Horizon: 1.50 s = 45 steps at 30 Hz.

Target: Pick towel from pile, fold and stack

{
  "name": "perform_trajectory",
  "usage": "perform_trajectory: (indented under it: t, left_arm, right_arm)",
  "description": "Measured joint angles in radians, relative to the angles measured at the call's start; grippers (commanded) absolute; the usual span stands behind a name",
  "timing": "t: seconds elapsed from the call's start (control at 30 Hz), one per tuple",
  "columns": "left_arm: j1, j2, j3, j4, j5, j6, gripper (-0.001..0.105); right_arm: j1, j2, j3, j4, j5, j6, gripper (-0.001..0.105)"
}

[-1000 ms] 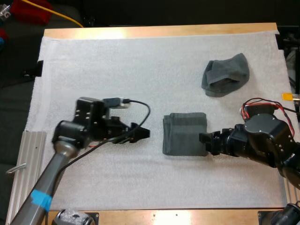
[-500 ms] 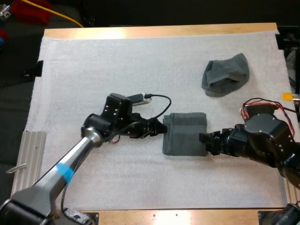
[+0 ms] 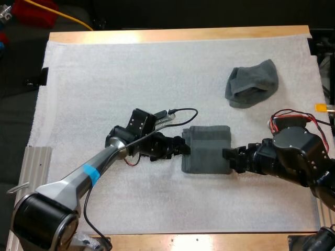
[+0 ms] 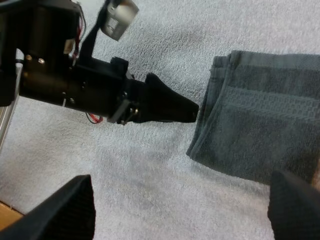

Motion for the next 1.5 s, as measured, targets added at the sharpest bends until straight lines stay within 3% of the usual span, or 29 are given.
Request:
perform_trajectory:
  t: [0.3, 0.57, 1.17, 1.2, 1.3, 1.47, 1.5]
  left_arm:
    - [0.000, 0.046, -0.002, -0.019, 0.002, -0.024, 0.069]
    - [-0.005, 0.090, -0.044, -0.013, 0.058, -0.048, 0.069]
    - [-0.135, 0.187, -0.173, 0.042, 0.091, -0.062, 0.069]
    - [-0.139, 0.188, -0.174, 0.040, 0.093, -0.062, 0.067]
    - [-0.145, 0.189, -0.174, 0.027, 0.100, -0.062, 0.047]
    - [-0.146, 0.199, -0.174, 0.042, 0.103, -0.028, 0.004]
    - [-0.146, 0.199, -0.174, 0.053, 0.099, -0.002, 0.000]
  right_arm:
    - [0.000, 0.000, 0.000, 0.000, 0.000, 0.000, 0.070]
    - [0.000, 0.000, 0.000, 0.000, 0.000, 0.000, 0.070]
    - [0.000, 0.000, 0.000, 0.025, 0.000, 0.000, 0.070]
    - [0.000, 0.000, 0.000, 0.025, 0.000, 0.000, 0.070]
    - [0.000, 0.000, 0.000, 0.029, 0.000, 0.000, 0.070]
    - [0.000, 0.000, 0.000, 0.030, 0.000, 0.000, 0.070]
    - [0.000, 0.000, 0.000, 0.030, 0.000, 0.000, 0.070]
